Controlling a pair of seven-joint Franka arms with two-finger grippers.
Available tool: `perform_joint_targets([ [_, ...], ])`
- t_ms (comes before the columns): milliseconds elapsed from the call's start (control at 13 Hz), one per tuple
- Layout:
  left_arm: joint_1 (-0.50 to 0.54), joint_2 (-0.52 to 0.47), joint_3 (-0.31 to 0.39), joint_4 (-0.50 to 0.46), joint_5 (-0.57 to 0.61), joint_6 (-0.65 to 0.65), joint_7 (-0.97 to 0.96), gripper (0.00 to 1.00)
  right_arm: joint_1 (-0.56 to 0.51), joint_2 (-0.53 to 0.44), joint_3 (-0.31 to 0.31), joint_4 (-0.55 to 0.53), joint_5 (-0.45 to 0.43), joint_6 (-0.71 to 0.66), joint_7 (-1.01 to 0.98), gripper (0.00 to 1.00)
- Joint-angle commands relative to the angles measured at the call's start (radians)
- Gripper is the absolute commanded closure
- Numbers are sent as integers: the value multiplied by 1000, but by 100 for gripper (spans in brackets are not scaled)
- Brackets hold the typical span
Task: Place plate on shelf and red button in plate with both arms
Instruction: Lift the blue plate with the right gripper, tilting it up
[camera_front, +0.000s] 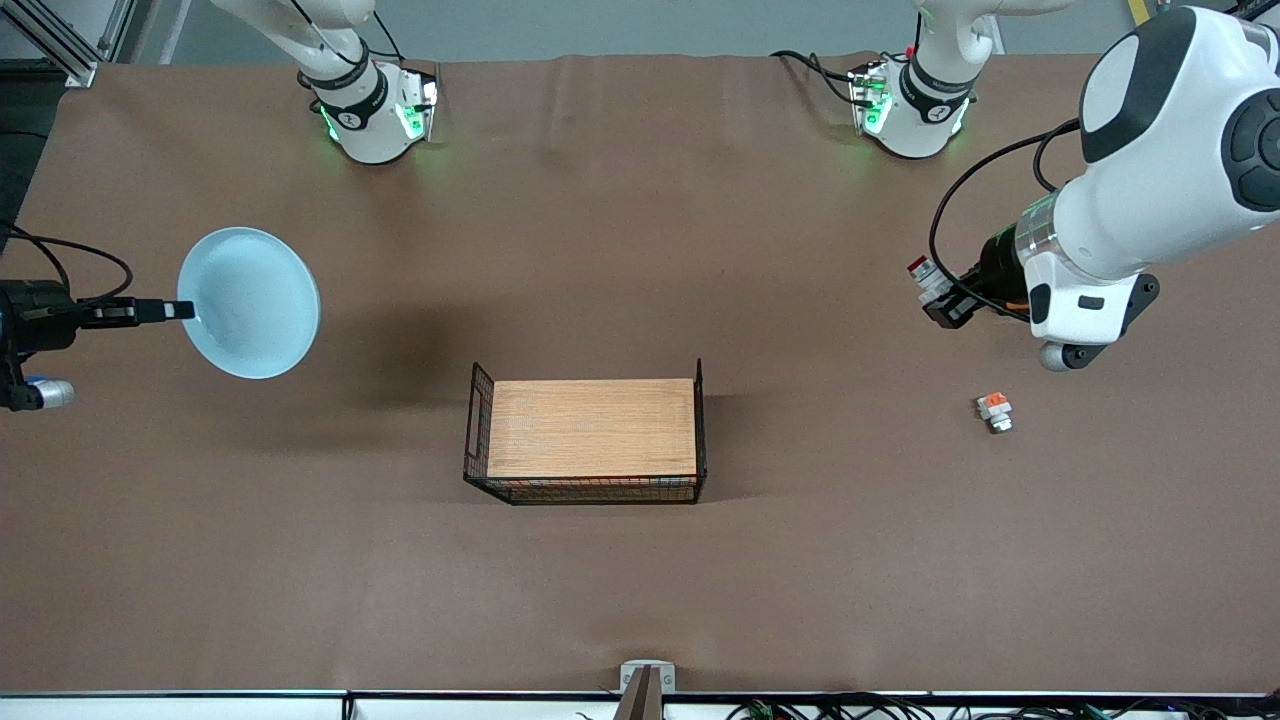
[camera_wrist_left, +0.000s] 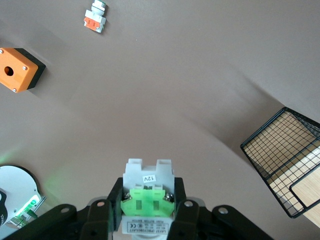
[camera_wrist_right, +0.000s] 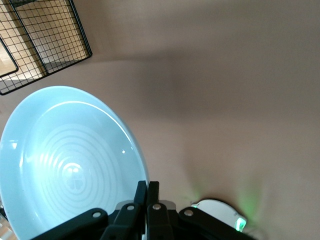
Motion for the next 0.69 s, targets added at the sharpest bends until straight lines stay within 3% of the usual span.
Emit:
perform_joint_targets([
  [0,2,-3,-1,6,-18,-11,-14,100,48,-54,1,-22,0,-16,124,98],
  [617,-1,-3,-1,3,-18,-11,-14,100,263,-82,4,-20,112,105,568,98],
])
